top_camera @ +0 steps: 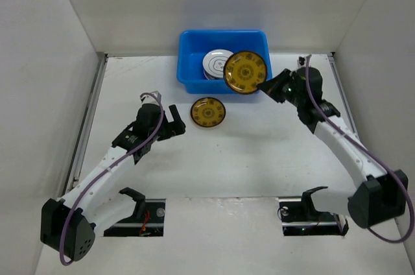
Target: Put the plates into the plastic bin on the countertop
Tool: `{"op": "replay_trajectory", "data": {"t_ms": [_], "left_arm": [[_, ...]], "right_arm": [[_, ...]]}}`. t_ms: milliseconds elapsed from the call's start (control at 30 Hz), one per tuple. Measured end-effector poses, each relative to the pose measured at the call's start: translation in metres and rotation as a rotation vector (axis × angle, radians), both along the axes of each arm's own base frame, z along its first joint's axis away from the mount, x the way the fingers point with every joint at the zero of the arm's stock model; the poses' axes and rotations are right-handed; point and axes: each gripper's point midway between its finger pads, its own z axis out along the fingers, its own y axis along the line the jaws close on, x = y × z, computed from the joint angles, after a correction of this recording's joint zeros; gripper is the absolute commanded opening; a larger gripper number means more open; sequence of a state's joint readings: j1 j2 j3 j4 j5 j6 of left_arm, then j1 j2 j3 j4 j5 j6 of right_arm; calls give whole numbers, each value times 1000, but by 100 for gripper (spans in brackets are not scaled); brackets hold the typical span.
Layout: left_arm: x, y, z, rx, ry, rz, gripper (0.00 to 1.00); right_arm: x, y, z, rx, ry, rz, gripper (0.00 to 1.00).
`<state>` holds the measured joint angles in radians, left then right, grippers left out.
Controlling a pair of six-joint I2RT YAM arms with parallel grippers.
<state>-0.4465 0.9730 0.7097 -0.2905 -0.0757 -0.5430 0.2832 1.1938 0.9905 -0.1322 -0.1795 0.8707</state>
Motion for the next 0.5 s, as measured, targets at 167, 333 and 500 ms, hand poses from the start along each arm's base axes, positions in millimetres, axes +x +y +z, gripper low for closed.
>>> {"op": "replay_trajectory", "data": {"t_ms": [167, 333, 500], "left_arm": [[-6, -1, -8, -41, 15, 10, 100], [-20, -3, -10, -107, 17, 26, 100], [-28, -5, 0, -168, -17, 38, 100]], "right_arm": [[65, 14, -13, -102, 53, 6, 1], [132, 29, -42, -171, 86, 10, 1], [180, 39, -84, -214, 126, 4, 2]]}}
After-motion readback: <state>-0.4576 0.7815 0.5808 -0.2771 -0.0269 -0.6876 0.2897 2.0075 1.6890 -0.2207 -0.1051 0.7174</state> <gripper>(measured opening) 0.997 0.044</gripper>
